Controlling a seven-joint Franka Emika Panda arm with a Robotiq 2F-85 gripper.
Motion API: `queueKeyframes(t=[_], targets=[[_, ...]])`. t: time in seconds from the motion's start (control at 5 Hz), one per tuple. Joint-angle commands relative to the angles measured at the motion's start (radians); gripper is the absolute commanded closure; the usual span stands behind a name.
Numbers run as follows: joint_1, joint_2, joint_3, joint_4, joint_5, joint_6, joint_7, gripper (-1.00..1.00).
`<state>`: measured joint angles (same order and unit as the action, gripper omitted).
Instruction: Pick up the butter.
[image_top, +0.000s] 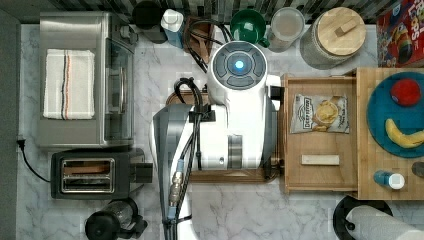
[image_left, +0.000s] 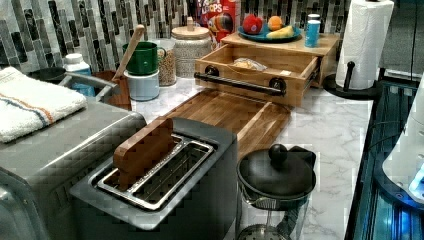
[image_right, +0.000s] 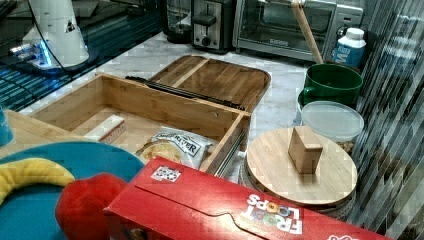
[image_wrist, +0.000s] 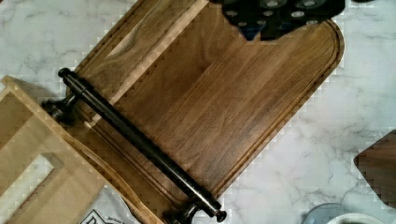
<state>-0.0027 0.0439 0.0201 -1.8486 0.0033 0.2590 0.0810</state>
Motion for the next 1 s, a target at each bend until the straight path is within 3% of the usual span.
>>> queueKeyframes(t=[0.2,0.6,1.0], targets=[[-0.001,0.0,0.001,-0.005,0.0,0.005,0.002,1.0],[-0.041,0.017,-0.037,0.04,0.008,-0.04,-0.084,1.0],[-0.095,0.019,-0.079,0.009,0.023,0.005,-0.175,1.0]])
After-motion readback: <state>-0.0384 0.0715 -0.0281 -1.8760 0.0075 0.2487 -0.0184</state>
